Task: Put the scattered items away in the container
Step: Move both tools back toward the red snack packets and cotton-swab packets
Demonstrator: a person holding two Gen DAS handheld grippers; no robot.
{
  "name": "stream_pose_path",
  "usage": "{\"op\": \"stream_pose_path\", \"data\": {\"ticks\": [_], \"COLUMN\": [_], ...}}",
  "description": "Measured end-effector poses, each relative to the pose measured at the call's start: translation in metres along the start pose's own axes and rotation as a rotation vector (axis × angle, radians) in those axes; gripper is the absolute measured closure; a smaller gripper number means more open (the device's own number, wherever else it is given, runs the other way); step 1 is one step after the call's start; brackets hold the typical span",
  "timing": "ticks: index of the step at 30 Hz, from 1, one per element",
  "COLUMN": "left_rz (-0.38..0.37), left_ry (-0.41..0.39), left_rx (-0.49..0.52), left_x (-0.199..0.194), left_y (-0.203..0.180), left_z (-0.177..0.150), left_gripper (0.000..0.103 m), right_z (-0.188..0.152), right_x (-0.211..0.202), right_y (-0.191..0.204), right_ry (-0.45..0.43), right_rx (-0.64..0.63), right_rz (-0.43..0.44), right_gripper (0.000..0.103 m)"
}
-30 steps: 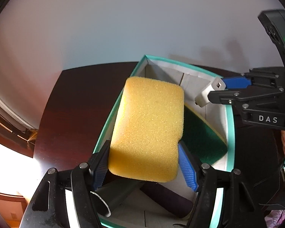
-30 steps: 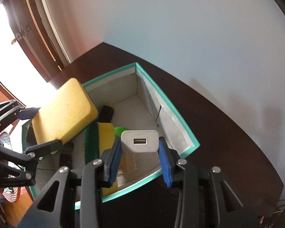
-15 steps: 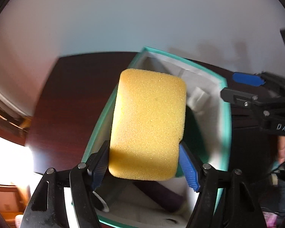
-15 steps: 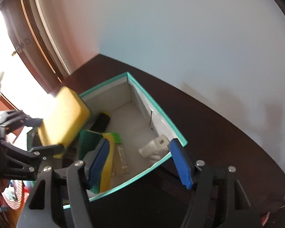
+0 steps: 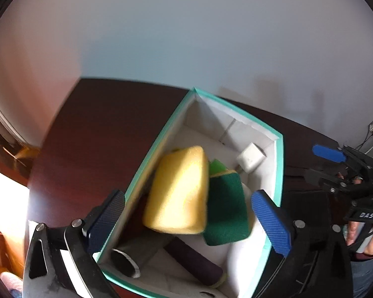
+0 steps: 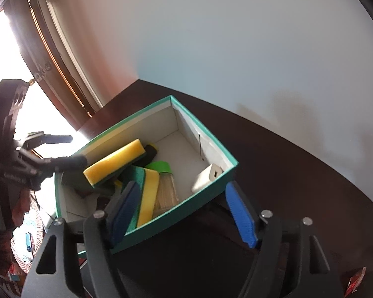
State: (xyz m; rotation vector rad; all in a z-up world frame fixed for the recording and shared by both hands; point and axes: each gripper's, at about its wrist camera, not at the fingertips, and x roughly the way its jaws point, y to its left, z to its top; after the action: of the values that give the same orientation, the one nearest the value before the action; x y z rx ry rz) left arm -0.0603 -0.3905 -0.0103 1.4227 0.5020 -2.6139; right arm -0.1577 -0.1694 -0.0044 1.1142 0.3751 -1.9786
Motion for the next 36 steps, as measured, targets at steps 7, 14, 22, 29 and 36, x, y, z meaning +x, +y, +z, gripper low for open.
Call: {"op": "stream_pose_path", "data": {"ticks": [7,14,22,29,36], "left_rz": [-0.118,-0.136,-0.142,-0.149,-0.156], "left_ry": [-0.144,-0.220,-0.248,-0.255,-0.261], "left_rx": [-0.089,-0.094,-0.042,-0.038,-0.026], "left_x": [-0.038,-0.072,-0.089,-0.093,-0.093], "left_y": [0.027,0.033,0.022,0.016,0.007], "left_z": [0.004,-0.004,-0.007,-0.005,-0.006], "left_gripper": [0.000,0.000,0.000,0.000,0.000], "right_z": [-0.026,-0.050,-0.072,-0.083,-0.094], "right_x": [-0.053,-0.110,-0.135,-0.137,-0.148], "right_y": [-0.013,-0.018,-0.019,-0.026,-0.032], "right_ry": [-0.045,-0.144,-0.168,-0.163,-0.175], "right_rx": [0.037,0.098,0.122,0.150,0.168], "right_rz": [0.012,0.026,0.001,0.002,-0.013], "right_gripper": [0.027,0.022,0.016,0.016,0.016]}}
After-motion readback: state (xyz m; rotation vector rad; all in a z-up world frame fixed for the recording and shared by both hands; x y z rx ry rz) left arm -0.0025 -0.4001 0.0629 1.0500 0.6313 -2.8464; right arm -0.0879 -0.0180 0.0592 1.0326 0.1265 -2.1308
